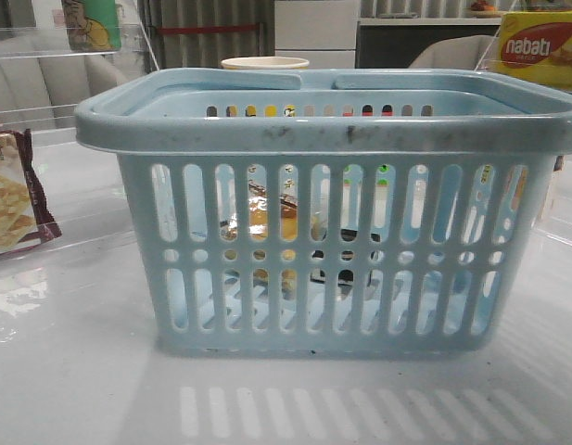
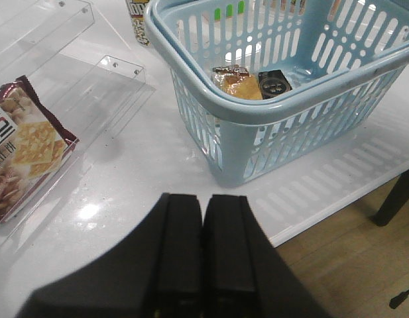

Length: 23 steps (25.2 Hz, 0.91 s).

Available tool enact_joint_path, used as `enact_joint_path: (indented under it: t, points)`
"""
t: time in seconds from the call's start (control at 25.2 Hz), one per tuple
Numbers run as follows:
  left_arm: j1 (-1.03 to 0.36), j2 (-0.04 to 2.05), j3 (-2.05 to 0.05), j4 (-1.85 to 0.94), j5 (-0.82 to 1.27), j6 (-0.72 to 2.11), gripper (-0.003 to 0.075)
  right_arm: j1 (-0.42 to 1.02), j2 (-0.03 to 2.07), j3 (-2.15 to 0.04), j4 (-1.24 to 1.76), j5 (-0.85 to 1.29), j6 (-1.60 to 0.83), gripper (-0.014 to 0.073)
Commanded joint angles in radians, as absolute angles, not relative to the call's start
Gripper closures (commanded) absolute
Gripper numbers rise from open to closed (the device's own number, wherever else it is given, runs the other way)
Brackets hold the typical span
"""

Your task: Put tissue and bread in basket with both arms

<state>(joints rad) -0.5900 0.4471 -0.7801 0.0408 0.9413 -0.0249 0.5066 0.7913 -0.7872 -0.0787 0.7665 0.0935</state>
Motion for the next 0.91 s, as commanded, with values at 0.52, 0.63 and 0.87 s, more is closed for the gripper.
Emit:
enact_joint_path:
  t: [0.52,0.63,0.87]
  points:
    - [-0.342,0.268,-0.515,0.104,0.431,-0.029,0.0629,0.503,0.781,-0.814,-0.096,0.708,0.087,0.0538]
    - [-0.206,0.184,-0.333,0.063,0.187,-0.029,0.0629,0.503,0.781,-0.814,-0.096,0.708,0.087,0.0538]
    - [-0.074,0.052,-0.105,0.023,0.013,-0.029,0.0629,0.503,0.781,-0.814,-0.096,0.708,0.087,0.0538]
